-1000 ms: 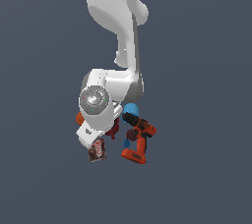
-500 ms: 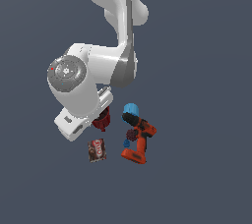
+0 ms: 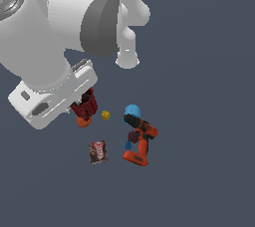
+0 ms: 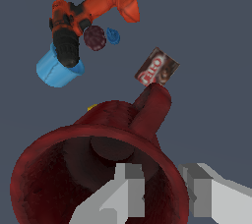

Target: Pick up a designated object from a clutter of objects.

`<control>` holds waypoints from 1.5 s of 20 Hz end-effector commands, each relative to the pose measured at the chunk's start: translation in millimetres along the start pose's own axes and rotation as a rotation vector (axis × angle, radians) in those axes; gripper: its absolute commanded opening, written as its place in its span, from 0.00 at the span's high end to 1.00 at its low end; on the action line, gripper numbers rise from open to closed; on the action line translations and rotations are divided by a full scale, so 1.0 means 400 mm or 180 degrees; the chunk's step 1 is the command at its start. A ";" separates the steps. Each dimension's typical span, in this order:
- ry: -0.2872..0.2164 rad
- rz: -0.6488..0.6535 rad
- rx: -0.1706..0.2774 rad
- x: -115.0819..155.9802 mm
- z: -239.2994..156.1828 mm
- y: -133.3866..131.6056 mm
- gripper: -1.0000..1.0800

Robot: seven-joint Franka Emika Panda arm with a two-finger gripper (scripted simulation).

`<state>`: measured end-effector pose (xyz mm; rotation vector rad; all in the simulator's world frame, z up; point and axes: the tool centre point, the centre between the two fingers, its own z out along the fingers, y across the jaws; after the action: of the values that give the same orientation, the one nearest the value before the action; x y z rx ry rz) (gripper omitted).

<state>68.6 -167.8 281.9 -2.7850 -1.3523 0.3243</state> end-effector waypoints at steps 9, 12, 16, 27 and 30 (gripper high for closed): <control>0.0001 0.0000 -0.0006 -0.104 -0.224 0.041 1.00; 0.0001 0.0000 -0.0006 -0.125 -0.269 0.050 1.00; -0.0001 -0.0001 -0.0007 -0.148 -0.320 0.061 1.00; -0.0003 -0.0001 -0.0008 -0.185 -0.405 0.082 1.00; -0.0003 -0.0001 -0.0008 -0.189 -0.414 0.085 1.00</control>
<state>82.2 -236.5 449.2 -2.7848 -1.3533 0.3270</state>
